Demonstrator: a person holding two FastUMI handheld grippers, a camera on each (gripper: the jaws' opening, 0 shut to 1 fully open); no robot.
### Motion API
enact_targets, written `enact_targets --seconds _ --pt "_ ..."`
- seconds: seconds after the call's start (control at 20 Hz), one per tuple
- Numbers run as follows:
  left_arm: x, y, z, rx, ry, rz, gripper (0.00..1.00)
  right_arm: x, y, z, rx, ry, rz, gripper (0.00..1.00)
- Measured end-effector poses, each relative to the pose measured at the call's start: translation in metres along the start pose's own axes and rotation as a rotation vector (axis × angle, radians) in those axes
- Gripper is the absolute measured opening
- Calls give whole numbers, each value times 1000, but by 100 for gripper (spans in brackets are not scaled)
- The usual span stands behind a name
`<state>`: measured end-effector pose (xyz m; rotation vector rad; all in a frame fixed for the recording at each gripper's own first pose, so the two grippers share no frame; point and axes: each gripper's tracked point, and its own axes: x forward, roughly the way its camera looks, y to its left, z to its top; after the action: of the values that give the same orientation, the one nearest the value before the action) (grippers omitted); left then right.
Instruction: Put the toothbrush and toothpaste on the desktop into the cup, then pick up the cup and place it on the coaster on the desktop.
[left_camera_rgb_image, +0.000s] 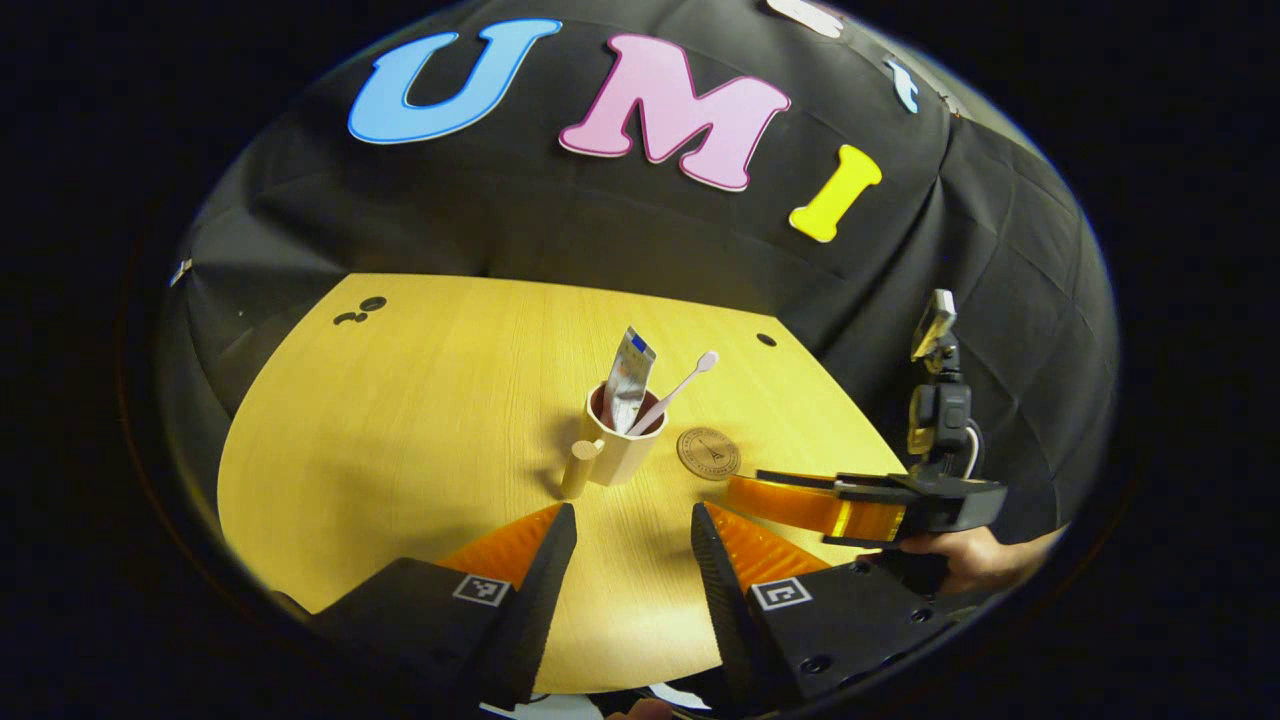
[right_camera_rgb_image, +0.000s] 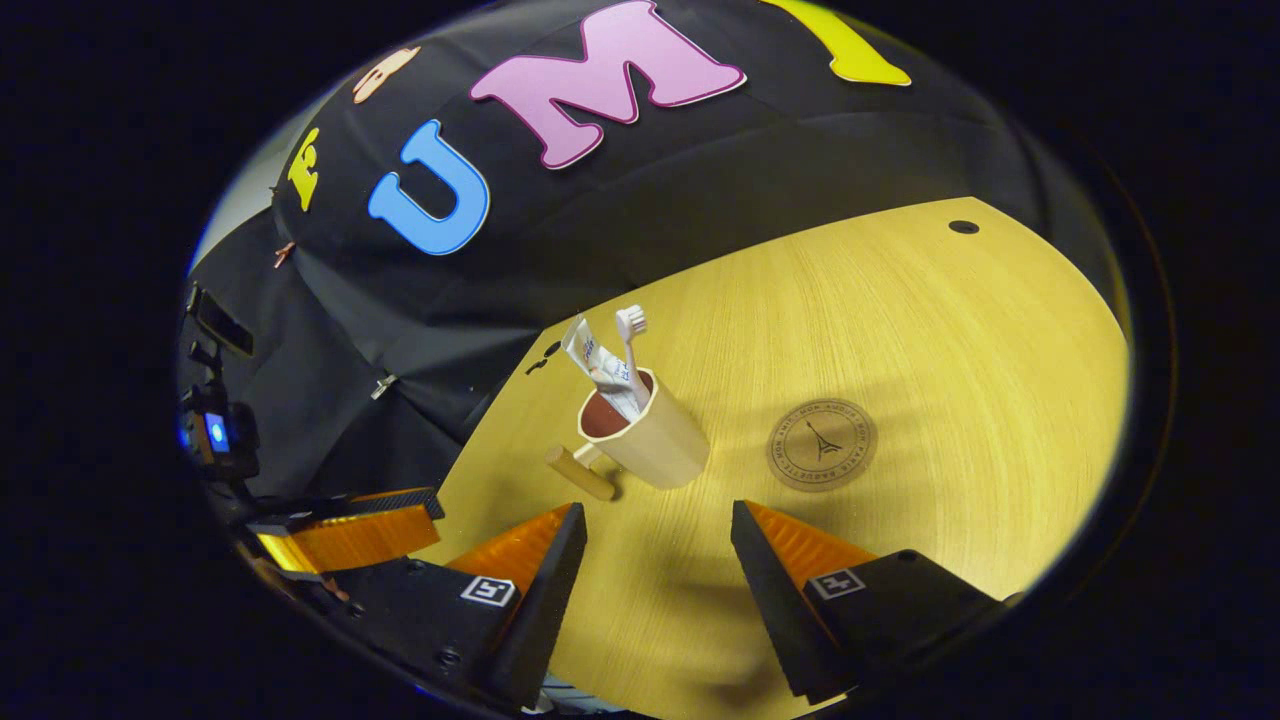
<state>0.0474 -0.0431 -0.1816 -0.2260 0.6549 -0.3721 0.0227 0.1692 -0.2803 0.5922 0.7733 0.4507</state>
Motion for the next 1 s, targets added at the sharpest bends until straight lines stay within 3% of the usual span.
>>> enact_targets --seconds 0.1,0.4,0.65,1.0 --pt "13 7 -3 -5 55 7 73 -16 -10 0 5 8 -4 97" --pt "54 28 -4 0 170 47 72 -54 -36 -4 33 13 -28 98" --pt "86 47 -11 97 284 97 74 -73 -62 1 74 5 -69 98" --pt "129 55 -15 210 417 106 74 -94 -96 13 117 -43 -127 98"
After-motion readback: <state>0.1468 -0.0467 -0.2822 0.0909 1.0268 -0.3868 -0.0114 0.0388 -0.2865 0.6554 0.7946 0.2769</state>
